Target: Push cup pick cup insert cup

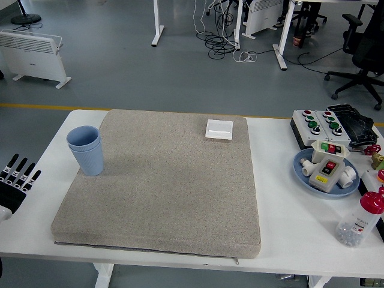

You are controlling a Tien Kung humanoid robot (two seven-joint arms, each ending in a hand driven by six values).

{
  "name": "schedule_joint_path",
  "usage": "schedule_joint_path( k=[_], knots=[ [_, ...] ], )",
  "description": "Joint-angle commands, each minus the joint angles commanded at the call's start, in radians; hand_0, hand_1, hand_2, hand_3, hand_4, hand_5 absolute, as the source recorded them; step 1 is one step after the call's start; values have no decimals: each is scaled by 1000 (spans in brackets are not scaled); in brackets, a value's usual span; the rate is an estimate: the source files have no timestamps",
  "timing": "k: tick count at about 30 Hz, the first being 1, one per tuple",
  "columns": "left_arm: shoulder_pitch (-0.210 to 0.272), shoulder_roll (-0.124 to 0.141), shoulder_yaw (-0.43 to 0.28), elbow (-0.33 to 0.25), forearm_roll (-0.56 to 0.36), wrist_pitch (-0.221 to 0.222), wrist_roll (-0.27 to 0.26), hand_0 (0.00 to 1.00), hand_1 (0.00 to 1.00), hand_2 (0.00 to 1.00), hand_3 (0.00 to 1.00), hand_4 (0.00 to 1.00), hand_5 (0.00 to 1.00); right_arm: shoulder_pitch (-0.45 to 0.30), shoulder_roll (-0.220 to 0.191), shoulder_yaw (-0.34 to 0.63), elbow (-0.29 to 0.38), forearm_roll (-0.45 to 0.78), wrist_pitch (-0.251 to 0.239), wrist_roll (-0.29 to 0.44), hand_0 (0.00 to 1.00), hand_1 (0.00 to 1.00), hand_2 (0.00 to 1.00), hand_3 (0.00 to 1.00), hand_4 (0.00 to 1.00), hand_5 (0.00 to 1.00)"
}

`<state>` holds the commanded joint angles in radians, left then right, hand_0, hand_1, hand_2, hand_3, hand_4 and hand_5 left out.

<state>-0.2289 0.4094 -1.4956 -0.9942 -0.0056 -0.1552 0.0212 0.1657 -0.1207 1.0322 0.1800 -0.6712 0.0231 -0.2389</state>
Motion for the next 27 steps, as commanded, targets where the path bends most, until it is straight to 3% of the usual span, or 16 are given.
schedule_joint_path(
  k=[27],
  knots=[
    [12,-6,-21,11,4,1,0,853,848,889,778,514,998,-4,-1,4,0,-12,0,-1,779,719,723,627,298,565]
  ],
)
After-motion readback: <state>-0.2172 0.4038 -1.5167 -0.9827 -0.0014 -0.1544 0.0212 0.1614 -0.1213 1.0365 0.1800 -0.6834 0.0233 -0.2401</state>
